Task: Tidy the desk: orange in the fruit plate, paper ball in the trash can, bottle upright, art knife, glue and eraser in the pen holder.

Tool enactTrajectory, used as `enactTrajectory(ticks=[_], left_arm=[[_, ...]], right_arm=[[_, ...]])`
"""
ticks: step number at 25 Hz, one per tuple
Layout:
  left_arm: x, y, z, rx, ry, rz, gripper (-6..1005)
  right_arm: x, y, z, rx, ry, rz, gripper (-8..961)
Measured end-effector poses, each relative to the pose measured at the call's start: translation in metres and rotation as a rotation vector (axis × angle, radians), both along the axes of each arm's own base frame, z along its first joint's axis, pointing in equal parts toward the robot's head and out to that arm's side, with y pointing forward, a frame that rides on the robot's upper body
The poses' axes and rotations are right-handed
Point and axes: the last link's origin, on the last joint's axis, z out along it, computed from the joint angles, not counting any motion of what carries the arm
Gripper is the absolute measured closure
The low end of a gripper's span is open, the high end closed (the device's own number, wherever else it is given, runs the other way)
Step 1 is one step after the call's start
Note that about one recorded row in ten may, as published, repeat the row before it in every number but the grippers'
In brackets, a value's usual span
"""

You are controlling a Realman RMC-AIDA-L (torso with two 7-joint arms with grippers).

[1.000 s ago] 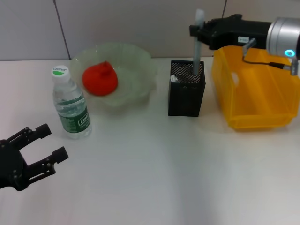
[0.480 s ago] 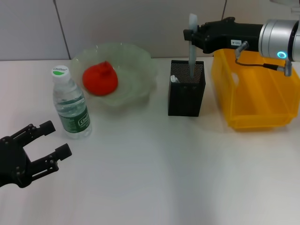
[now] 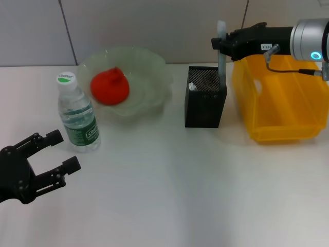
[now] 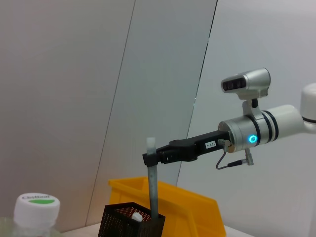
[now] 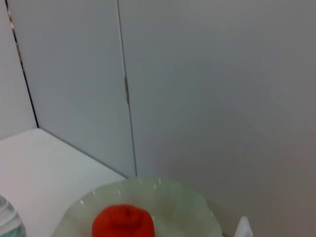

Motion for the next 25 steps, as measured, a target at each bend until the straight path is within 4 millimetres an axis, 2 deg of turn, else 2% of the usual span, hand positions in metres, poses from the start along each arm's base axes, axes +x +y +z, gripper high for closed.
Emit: enactTrajectory(ticks=[16, 25], left_arm=[[0.003, 0.004, -0.004, 0.006, 0.001, -0.01, 170], [0.003, 0.003, -0.007, -0.008, 0.017, -0.017, 170]], right_arm=[[-0.011, 0.004, -0.007, -0.006, -0.02, 0.015, 814], [-0.012, 0.001, -0.018, -0.037, -0.022, 0.029, 722]])
